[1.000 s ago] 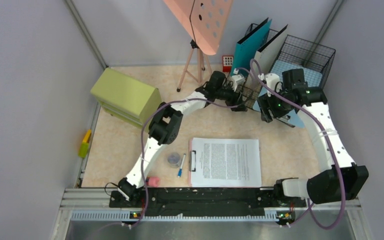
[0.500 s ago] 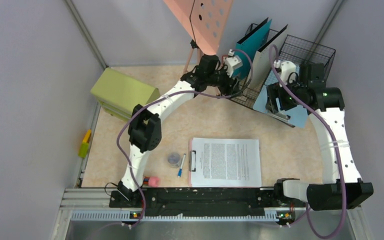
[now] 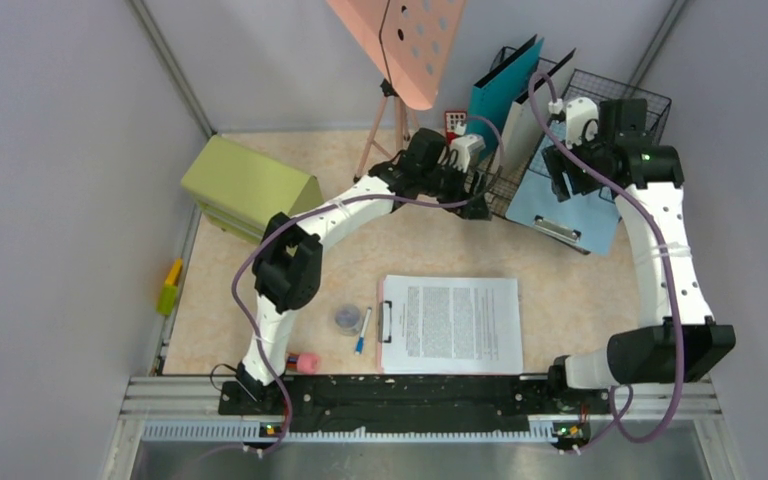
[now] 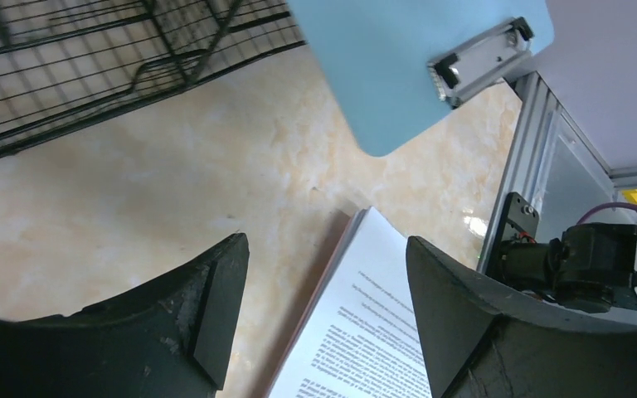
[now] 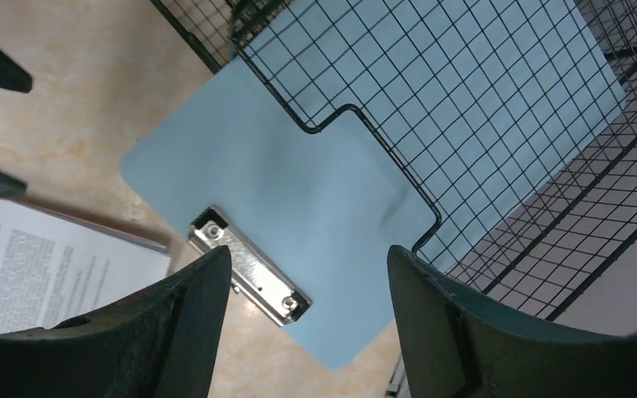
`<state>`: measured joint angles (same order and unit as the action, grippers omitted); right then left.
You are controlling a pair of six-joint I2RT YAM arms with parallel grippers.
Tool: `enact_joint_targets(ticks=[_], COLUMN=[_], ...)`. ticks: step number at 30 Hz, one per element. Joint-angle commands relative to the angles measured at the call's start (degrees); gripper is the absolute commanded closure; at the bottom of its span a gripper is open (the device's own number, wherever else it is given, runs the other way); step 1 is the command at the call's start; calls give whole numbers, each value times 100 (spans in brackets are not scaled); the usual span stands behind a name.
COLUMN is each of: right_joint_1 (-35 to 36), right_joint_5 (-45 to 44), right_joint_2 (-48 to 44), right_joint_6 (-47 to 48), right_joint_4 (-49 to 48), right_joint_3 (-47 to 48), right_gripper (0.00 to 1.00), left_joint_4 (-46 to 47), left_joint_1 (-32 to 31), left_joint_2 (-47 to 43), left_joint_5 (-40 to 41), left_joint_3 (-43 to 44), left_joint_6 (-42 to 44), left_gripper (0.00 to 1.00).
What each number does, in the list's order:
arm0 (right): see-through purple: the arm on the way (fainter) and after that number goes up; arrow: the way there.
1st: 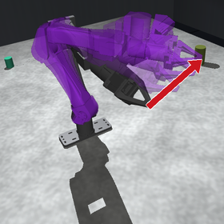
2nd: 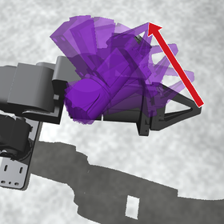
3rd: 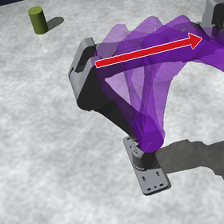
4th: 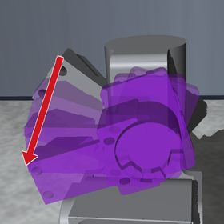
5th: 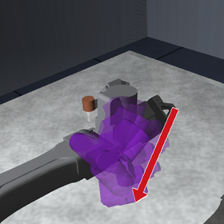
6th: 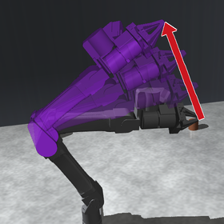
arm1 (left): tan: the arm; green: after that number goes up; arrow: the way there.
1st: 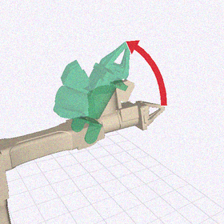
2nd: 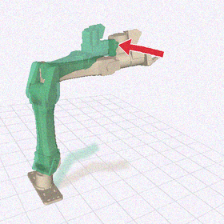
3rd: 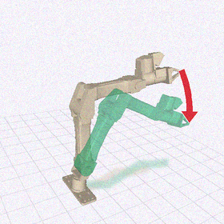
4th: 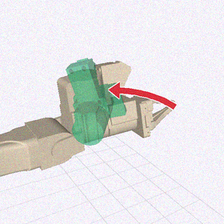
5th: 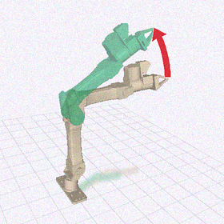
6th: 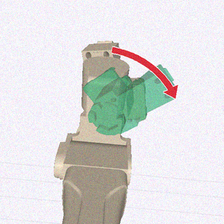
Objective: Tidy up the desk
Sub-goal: Place the folder in the storage box.
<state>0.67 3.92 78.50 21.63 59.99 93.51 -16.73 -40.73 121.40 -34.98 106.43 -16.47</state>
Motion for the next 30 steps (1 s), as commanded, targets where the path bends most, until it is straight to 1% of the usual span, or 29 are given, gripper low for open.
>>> enact_joint_targets(ticks=[1,5,9,13,18,24,26,30], right_joint_1=[-40,-40,-40,-40,-40,-40,-40,-40], right_joint_5=[-783,-1173,-1519,-1727,-2000,-2310,-2426,-2574], right_joint_2=[203,339,426,533,576,578,561,537], right_joint_6=[677,1140,1486,1711,1924,2217,2309,2469], right_joint_4=[-158,-364,-748,-1058,-1699,-2521,-2778,-3162], right_joint_3=[133,20,-294,-614,-975,-1472,-1626,-1888], right_gripper=[31,29,29,29,29,33,36,44], left_joint_4=[240,151,152,127,0,-165,-256,-368], left_joint_1=[-258,-260,-281,-321,-321,-405,-519,-812], left_joint_2=[-138,-98,-93,-140,-277,-521,-654,-927], left_joint_5=[135,178,204,336,434,921,1280,2083], left_joint_3=[130,111,36,-61,-193,-381,-422,-547], left_joint_6=[-129,-87,-51,106,349,1126,1550,2732], left_gripper=[25,25,25,25,25,25,25,25])
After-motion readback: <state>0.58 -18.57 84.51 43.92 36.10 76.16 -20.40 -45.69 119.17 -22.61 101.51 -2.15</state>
